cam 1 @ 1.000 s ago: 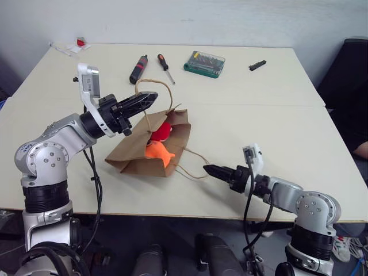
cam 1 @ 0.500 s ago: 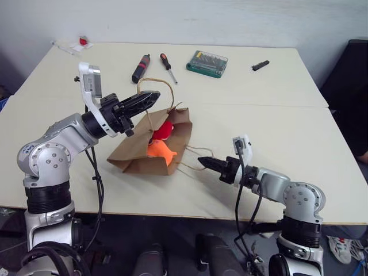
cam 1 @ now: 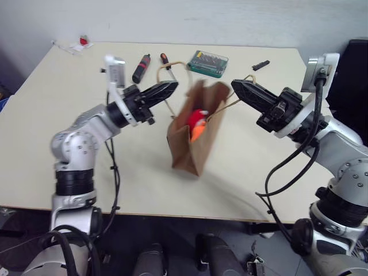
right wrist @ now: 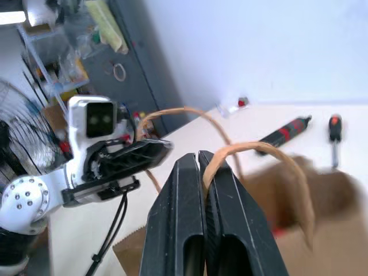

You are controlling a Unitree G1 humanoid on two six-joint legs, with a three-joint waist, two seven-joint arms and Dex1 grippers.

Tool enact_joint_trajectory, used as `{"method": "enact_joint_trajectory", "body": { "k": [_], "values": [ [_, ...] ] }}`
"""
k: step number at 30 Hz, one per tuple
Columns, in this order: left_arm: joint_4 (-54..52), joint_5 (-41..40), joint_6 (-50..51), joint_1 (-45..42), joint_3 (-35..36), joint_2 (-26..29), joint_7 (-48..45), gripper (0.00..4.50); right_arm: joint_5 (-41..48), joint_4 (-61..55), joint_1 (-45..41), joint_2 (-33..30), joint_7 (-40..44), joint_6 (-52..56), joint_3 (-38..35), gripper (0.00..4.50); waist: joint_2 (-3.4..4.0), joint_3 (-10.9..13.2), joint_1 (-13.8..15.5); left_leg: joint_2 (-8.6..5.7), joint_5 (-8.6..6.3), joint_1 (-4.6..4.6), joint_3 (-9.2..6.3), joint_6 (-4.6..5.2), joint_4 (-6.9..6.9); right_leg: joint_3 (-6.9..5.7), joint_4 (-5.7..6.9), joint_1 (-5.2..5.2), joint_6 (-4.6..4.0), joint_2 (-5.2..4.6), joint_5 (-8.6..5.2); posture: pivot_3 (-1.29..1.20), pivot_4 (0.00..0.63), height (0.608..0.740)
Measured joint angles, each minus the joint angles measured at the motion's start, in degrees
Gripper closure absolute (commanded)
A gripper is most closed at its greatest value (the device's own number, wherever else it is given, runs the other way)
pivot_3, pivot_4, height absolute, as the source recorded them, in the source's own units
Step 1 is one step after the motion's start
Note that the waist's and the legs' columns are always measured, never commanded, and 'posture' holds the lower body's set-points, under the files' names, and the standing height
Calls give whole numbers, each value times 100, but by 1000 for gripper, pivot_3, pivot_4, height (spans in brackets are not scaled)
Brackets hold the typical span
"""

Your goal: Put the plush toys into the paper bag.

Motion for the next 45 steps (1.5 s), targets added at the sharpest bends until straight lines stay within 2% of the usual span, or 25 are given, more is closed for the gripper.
{"method": "enact_joint_trajectory", "body": {
  "k": [3, 7, 8, 10, 13, 15, 17, 21, 22, 28, 31, 32, 34, 36, 39, 45],
  "values": [
    [574, 251, -315, -254, -43, -343, 14, 4500, -472, -4, 37, -10, -1, -364, 497, 4445, -1, 0, -11, 0, 0, 0, 4, 1, 4, 4, 1, 0, 5, 0, 3, 0, 150, 740],
    [599, 380, -425, -289, -178, -445, -174, 4500, -1602, 217, 269, -194, -84, -957, 1186, 4445, -1, 0, -20, 2, 1, 2, 6, 1, 2, 7, 2, -1, 5, 2, 3, 0, 150, 740],
    [598, 378, -411, -286, -170, -374, -264, 4080, -1805, 299, 339, -182, -104, -1079, 1239, 4299, 0, 0, -23, 2, 1, 1, 8, 0, 2, 9, 4, -4, 5, 2, 3, 0, 150, 740],
    [597, 367, -335, -282, -103, -202, -359, 3617, -1897, 338, 344, -155, -122, -1224, 1188, 3860, 2, 1, -29, 3, 1, 3, 10, 0, 2, 11, 8, -5, 5, 2, 3, 0, 150, 740],
    [556, 288, -160, -249, 101, -5, -459, 2555, -1822, 286, 369, -173, -75, -1274, 1112, 2739, 2, 1, -10, 5, 1, 1, 7, -1, 3, 7, 6, -5, 5, 2, 3, 0, 150, 740],
    [477, 210, -70, -207, 126, 55, -510, 2056, -1745, 212, 444, -229, -50, -1250, 1064, 2177, 2, 1, -8, 5, 1, 1, 6, 0, 2, 7, 5, -4, 5, 1, 3, 0, 150, 740],
    [6, 89, 188, 36, 129, 371, -627, 1553, -1464, 5, 679, -590, 122, -1053, 882, 1600, 2, 1, 2, 5, -1, -3, 3, 2, -2, 5, -3, -4, 5, -2, 3, 0, 150, 740],
    [-472, -73, 508, 379, 258, 913, -816, 232, -710, -416, 1104, -1221, 444, -720, 366, 114, 2, 1, 0, 5, -1, 2, 2, 4, -4, 5, -6, 1, 5, -3, 3, 0, 150, 740],
    [-613, -94, 558, 487, 271, 1025, -865, 37, -515, -539, 1242, -1396, 551, -668, 233, 3, 2, 1, 0, 5, -2, 3, 2, 4, -3, 5, -16, 3, 5, -3, 3, 0, 150, 740],
    [-1400, 97, 516, 1557, 134, 1763, -1252, 37, -242, -823, 2626, -2464, 1169, -452, -469, 3, 1, 1, 2, 5, -2, 15, 2, 4, -12, 9, -38, 13, 5, -4, 3, 0, 150, 740],
    [-1484, 364, 331, 1857, -257, 1661, -1342, 37, -346, -819, 2995, -2510, 1323, -506, -359, 3, -1, 2, 7, 3, 0, 13, 2, 8, 2, 12, -33, 15, 8, -5, 5, 0, 150, 740],
    [-1498, 429, 244, 1857, -355, 1609, -1360, 8, -447, -842, 3005, -2499, 1336, -595, -246, 177, -2, 1, 5, 1, 0, 14, 2, 10, 3, 13, -33, 16, 9, -6, 6, 0, 150, 740],
    [-1498, 880, -230, 1876, -646, 1527, -1370, 0, -849, -850, 2981, -2332, 1338, -868, 257, 579, -7, -2, -11, 1, -1, 21, 4, 10, 0, 15, -33, 19, 9, -3, 6, 0, 150, 740],
    [-1457, 1332, -734, 1964, -952, 1353, -1341, 0, -1349, -719, 2874, -1899, 1257, -1152, 1004, 1217, -7, -2, -28, 1, 0, 21, 8, 8, -4, 20, -31, 15, 8, 0, 6, 0, 150, 740],
    [-1304, 1432, -928, 2034, -1062, 1035, -1294, 0, -2403, -122, 2524, -1271, 1082, -1679, 2259, 2288, -5, -1, -15, 1, 2, 8, 9, 6, 3, 19, -24, 0, 8, 1, 6, 0, 150, 740],
    [-1326, 1492, -1015, 2150, -1125, 1058, -1496, 0, -3271, 402, 1918, -574, 897, -2145, 2829, 4269, -4, 0, -5, 2, 0, 7, 6, 8, 4, 13, -28, 2, 8, -3, 6, 0, 150, 740]
  ]
}}
